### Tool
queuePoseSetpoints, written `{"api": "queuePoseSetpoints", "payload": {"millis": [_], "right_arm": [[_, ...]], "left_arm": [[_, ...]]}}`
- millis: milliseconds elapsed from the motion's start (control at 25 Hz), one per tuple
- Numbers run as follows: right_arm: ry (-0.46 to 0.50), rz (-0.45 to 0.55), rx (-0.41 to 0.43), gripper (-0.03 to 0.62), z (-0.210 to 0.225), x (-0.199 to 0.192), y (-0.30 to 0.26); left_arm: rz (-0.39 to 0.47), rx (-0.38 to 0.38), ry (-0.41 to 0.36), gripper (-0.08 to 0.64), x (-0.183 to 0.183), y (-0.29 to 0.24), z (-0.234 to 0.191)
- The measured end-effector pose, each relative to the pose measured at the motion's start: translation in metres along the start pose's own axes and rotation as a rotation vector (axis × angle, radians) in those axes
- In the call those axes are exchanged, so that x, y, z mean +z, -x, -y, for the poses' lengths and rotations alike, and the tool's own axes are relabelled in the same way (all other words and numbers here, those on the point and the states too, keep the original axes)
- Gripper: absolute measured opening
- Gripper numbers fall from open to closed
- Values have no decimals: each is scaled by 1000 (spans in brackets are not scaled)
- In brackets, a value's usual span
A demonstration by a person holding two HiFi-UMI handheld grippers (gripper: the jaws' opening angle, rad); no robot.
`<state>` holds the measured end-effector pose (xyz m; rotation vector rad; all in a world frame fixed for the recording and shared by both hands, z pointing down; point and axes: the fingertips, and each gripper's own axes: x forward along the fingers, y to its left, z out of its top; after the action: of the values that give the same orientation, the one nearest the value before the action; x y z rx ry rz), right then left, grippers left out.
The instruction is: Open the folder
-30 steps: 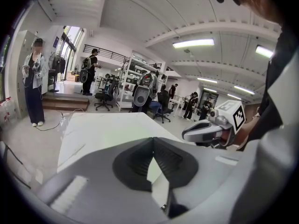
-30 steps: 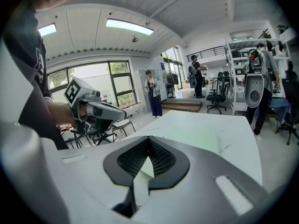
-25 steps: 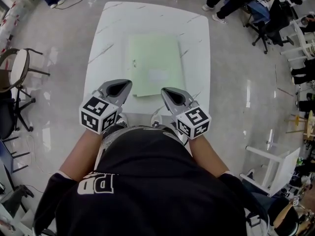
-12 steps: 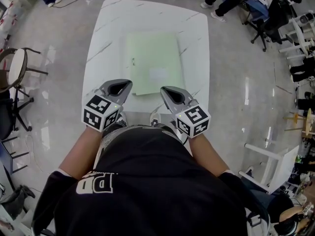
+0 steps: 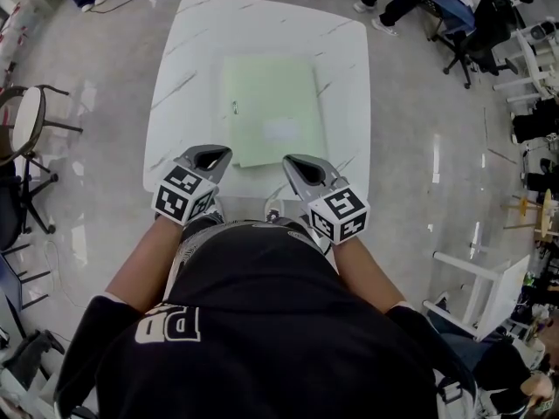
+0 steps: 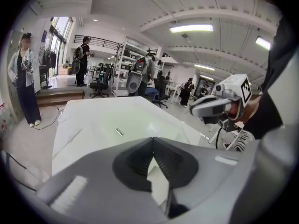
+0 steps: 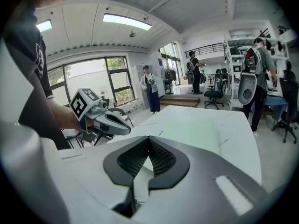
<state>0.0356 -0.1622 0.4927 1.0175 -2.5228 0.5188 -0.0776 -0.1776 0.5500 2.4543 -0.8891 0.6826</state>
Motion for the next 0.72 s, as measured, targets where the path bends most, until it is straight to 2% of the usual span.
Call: {"api": "queuePoseSetpoints", "payload": {"millis": [440,720], "right_arm": [[-1,-6,-16,0,0,-4,5],[-8,-3,-34,0,0,-6,10]], "left_arm": [[-129,-35,-3,49,-43,-36,0],[-167,-45,-17,49,-56,-49,-2]]}}
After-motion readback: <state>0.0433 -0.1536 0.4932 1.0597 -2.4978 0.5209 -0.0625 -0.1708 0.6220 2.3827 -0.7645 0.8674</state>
